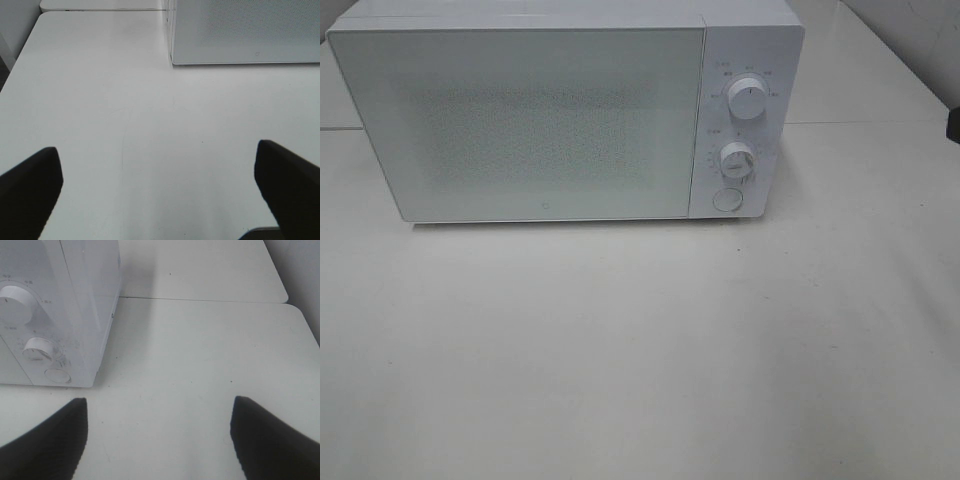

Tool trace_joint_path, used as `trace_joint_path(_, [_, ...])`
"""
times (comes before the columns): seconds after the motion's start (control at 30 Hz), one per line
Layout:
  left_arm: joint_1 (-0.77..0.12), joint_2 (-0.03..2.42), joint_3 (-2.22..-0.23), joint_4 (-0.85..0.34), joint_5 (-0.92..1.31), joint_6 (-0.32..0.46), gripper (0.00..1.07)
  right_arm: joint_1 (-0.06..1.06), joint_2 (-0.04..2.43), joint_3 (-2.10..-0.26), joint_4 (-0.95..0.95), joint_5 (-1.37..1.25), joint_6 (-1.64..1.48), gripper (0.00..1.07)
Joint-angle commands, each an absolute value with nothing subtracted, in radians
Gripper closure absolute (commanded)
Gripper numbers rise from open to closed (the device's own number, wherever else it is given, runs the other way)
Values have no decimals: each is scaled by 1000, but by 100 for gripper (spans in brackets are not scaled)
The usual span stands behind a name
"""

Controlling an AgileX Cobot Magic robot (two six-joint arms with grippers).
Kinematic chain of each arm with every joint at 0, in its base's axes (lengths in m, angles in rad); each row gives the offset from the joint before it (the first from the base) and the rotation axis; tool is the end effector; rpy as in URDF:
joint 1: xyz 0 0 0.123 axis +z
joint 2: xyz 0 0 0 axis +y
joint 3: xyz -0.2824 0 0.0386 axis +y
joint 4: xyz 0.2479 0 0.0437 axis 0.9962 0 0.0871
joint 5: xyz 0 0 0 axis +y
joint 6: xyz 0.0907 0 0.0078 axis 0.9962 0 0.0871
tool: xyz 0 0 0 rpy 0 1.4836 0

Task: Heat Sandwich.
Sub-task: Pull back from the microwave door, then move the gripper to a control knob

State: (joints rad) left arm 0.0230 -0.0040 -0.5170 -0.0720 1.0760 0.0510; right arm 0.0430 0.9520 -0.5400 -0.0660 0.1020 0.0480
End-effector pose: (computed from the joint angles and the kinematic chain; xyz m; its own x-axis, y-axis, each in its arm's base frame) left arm -0.0081 -0.0060 0.2808 -0.4492 0.0064 -0.8934 0.0411 0.9991 -0.0135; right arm 0.1950 0.0078 0.2784 -0.4127 -0.0354 -0.9102 -0.0442 0.9988 -0.0189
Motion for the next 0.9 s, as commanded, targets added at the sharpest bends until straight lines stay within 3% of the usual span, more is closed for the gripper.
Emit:
trace_joint_path(0.03, [25, -30, -516, -81, 1067, 48, 7, 36, 1015, -540, -69, 0, 83, 31])
trace_joint_path(0.33, [25, -30, -516, -81, 1067, 48, 7, 39, 1173, -540, -69, -238, 85, 31])
trace_joint_path(0.63, [25, -30, -516, -81, 1067, 48, 7, 40, 1271, -416, -65, -631, 77, 31])
trace_joint_path(0.77, [25, -30, -516, -81, 1067, 48, 7, 77, 1306, -359, 25, -752, 50, 31])
trace_joint_path(0.9, [25, -30, -516, -81, 1067, 48, 7, 183, 1365, -309, 187, -881, -77, 31])
